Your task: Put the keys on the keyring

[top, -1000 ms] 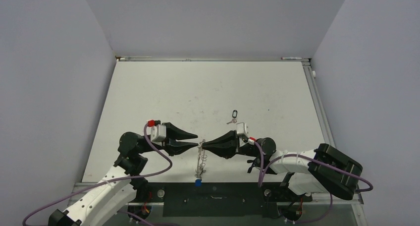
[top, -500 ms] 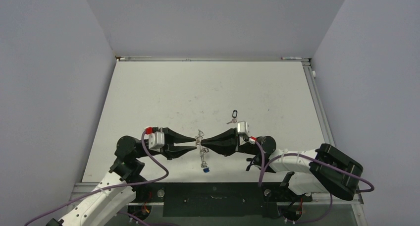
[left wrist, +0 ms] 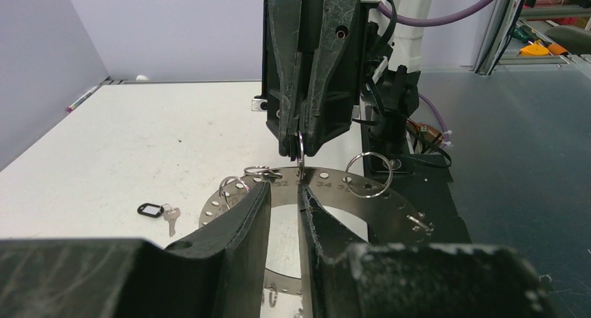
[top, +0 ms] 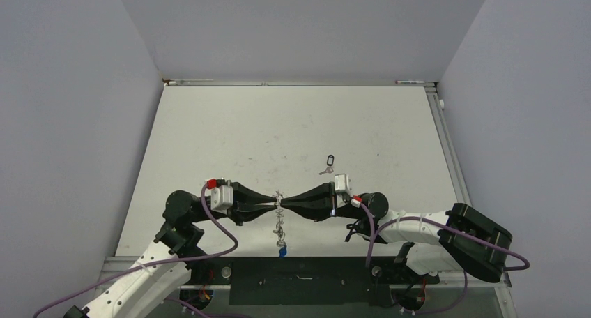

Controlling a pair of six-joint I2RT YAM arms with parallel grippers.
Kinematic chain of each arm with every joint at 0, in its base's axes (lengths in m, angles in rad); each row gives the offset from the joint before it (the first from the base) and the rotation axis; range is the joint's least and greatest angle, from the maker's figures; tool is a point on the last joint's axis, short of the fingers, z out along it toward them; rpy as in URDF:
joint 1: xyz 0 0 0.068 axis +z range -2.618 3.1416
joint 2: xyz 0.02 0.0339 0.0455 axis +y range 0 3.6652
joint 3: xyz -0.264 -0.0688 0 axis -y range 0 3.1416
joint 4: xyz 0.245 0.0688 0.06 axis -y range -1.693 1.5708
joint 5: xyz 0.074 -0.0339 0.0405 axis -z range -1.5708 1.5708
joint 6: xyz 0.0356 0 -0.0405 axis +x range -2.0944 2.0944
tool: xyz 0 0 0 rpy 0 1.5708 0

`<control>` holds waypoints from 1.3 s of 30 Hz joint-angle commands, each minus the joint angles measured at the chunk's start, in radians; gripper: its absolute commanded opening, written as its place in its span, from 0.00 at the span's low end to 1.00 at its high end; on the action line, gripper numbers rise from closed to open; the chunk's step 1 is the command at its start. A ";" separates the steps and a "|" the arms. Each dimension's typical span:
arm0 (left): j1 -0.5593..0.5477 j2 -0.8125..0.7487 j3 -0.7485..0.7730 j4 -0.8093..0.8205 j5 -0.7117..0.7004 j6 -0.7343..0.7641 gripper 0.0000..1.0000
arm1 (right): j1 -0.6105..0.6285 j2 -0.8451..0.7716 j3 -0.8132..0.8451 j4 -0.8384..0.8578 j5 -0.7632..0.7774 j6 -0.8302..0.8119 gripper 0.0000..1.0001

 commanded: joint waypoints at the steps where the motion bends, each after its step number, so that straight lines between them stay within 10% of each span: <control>1: -0.005 -0.022 0.040 0.010 -0.014 0.014 0.17 | 0.010 -0.043 0.031 0.085 0.019 -0.043 0.05; 39: -0.005 -0.046 0.044 0.000 -0.030 0.029 0.15 | 0.021 0.014 0.037 0.068 0.017 -0.048 0.05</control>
